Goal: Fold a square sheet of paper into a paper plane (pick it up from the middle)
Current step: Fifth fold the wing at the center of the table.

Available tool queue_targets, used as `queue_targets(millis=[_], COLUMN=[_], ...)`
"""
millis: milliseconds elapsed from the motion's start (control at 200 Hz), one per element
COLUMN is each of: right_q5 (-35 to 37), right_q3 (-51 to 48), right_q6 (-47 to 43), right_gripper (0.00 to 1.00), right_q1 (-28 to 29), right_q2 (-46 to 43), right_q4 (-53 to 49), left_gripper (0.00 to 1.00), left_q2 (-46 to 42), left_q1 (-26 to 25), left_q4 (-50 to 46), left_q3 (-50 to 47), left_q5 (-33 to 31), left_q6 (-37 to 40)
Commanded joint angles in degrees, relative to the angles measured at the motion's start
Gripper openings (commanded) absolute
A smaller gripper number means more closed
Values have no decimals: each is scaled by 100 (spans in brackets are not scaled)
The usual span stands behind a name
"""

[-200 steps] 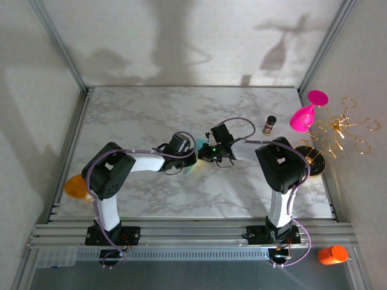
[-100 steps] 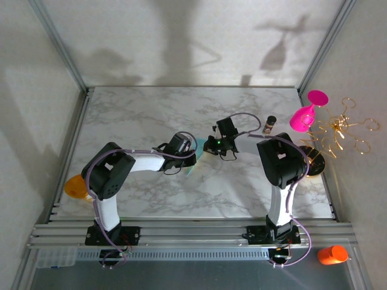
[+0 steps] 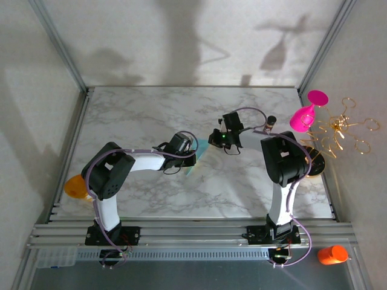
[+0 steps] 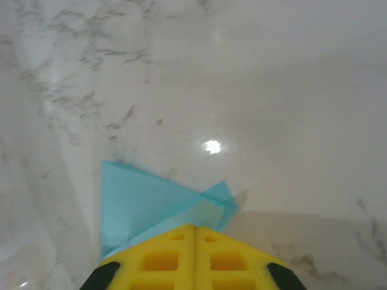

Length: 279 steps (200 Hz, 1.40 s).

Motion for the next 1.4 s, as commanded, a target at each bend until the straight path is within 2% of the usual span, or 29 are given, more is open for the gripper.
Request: queue_targets(millis=[0,245,401,456,816,976,1232,1392], right_q5=[-420,-598,-311,-63,217,371,820,1168], right_q3=[-298,-312,117,300,566,774,443,27], right_q6=[-131,-181,-332,-286,-128,-192,-212,133], right_gripper=[5,6,5,5,5,6,9,21], right_q1=[165,455,403,296,-593,-575,-344,-107], right_q2=[-416,-87,231,389,870,635,-125,-672], right_q4=[296,217,-116,-357,-312,-447,-512,-558], left_gripper=[0,0,0,0,0,0,0,2], left_q2=[225,227,223,233,244,182,49,-385], left_q1=[43,47,53,48,47,47,52,71], left_q4=[-955,-1010,-1068,-1088,-1079,-1073,-1101,-881], left_q3=[-121,-84,-112,-121,-165,-105,184,414], left_q5=[-127,-127,-142,-144,-101,-103,38,171], left_q6=[74,100,157,170,171,162,160,-90])
